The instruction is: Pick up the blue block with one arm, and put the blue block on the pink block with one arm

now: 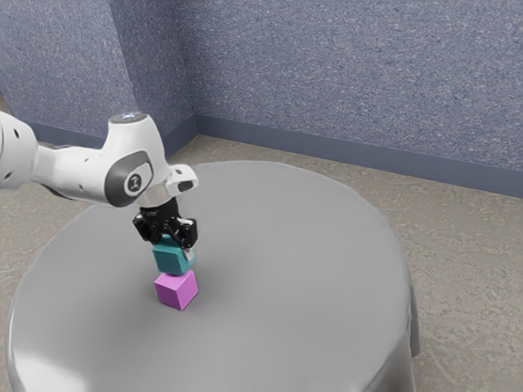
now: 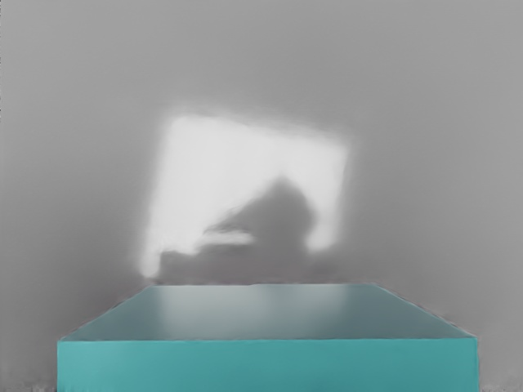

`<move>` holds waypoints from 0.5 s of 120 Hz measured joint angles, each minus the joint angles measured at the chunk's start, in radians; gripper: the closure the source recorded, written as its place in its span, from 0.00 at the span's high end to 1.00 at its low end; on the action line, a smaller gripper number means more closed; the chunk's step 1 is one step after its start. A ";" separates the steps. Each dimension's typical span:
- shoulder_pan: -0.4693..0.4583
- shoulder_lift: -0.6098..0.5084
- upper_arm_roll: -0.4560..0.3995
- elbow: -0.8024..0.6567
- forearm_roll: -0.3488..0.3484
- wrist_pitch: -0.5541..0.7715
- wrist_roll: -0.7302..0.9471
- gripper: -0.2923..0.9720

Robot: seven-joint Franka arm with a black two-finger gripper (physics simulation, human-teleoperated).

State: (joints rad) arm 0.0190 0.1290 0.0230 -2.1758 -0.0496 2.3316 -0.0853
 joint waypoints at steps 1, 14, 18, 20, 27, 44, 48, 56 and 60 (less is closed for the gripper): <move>0.000 -0.001 0.000 -0.002 0.000 0.000 -0.002 0.50; 0.002 -0.012 -0.003 -0.025 0.015 0.000 -0.020 0.50; 0.005 -0.017 -0.010 -0.029 0.031 0.000 -0.025 0.50; 0.004 -0.020 -0.013 -0.031 0.039 0.000 -0.027 0.50; -0.001 -0.032 -0.018 -0.042 0.059 0.000 -0.032 0.50; 0.006 -0.064 -0.020 -0.072 0.081 0.000 -0.041 0.50; 0.009 -0.068 -0.020 -0.075 0.083 0.000 -0.043 0.50; 0.012 -0.072 -0.020 -0.081 0.085 0.000 -0.046 0.50; 0.012 -0.073 -0.020 -0.082 0.086 0.000 -0.048 0.50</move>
State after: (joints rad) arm 0.0310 0.0562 0.0030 -2.2582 0.0364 2.3317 -0.1332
